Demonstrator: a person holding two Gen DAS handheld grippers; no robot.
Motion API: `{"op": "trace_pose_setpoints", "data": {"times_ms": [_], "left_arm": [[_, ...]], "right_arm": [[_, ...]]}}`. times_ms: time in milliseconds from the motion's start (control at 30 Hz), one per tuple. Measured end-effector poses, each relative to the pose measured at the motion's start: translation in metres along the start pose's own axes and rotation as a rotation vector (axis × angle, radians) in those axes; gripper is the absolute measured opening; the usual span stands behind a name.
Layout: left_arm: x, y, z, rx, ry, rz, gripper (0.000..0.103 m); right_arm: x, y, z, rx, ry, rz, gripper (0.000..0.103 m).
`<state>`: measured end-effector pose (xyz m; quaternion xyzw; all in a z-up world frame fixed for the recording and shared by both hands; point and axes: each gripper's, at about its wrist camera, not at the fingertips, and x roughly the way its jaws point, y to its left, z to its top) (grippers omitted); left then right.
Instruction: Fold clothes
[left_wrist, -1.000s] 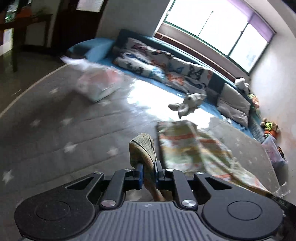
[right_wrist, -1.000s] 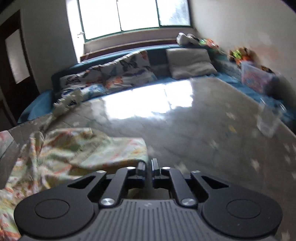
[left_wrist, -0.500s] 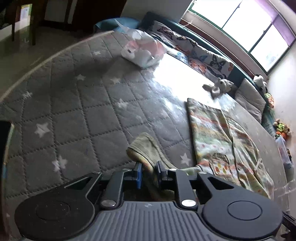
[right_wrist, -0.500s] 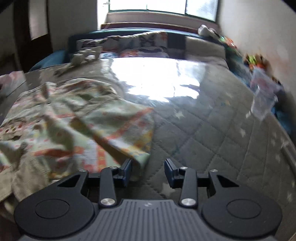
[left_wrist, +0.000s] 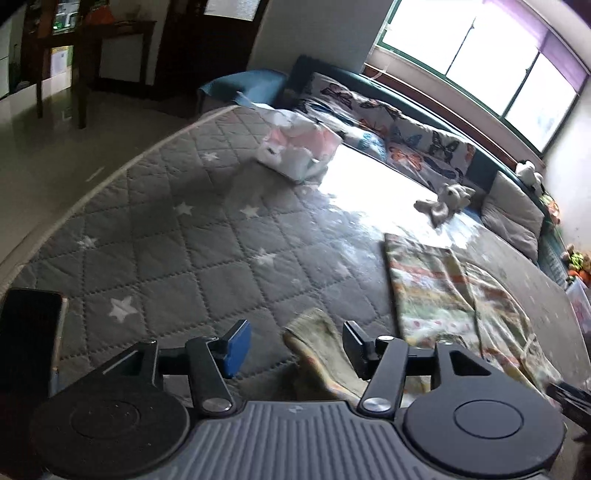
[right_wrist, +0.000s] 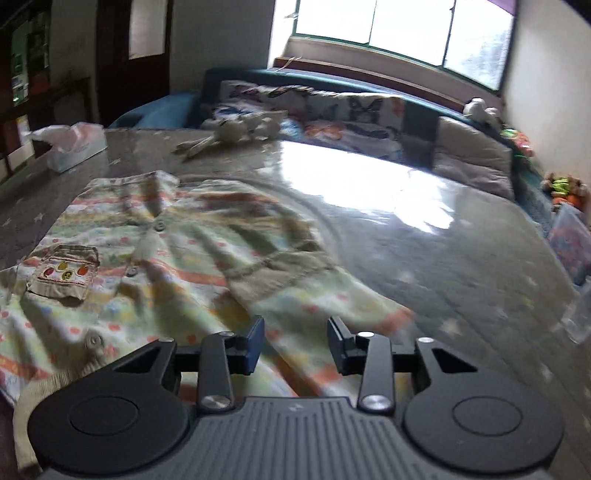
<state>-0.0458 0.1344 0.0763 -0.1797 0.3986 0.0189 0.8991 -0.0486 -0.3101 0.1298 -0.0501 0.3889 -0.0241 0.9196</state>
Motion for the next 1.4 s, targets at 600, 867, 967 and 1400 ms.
{"op": "trace_pose_setpoints", "data": {"times_ms": [600,867,967,1400], "left_arm": [[0.044,-0.125,-0.032,0.197,0.129,-0.207,0.083],[0.055,-0.158,-0.053,0.308,0.145,-0.203,0.090],[0.054,-0.162,-0.059,0.347,0.129,-0.200,0.093],[0.056,-0.173,-0.078,0.430,0.105,-0.199,0.103]], "right_arm": [[-0.017,-0.054,-0.012,0.173,-0.105,-0.187,0.000],[-0.006,-0.037,-0.011,0.120,-0.031,-0.012,0.018],[0.008,-0.016,-0.007,0.072,-0.013,0.043,0.029],[0.013,-0.009,-0.009,0.048,-0.057,-0.031,0.002]]}}
